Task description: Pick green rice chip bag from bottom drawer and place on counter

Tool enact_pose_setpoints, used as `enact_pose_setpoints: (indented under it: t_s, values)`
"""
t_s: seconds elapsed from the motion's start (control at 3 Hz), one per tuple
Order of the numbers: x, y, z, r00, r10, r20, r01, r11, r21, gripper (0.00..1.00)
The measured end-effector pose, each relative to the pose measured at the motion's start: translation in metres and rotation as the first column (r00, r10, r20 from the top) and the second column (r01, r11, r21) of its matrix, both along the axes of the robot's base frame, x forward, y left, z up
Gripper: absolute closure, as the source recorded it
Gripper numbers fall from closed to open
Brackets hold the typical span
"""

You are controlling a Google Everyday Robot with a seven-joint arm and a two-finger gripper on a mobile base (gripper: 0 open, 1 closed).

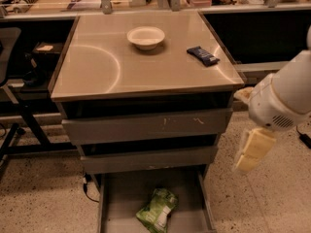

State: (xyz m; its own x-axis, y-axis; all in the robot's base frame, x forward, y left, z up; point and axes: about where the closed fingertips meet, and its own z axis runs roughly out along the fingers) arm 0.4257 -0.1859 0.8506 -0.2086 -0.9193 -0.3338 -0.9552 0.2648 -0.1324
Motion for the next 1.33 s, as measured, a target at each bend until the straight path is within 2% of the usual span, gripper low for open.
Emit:
enact_pose_setpoints:
  t_s: [0.33,0.67,1.0,1.33]
  values:
    - [0.005,0.016,-0.063,0.9989,0.014,-0.045,-0.012,0.999,0.047,0.00]
    - [0.005,0.016,-0.063,0.9989,0.014,-0.045,-0.012,0.999,0.047,0.00]
    - [0.003,0.030,-0.105,0.9977,0.045,-0.051,-0.042,0.998,0.055,0.00]
    - [0.007,0.054,-0.181,0.9905,0.116,-0.074,-0.108,0.989,0.106,0.00]
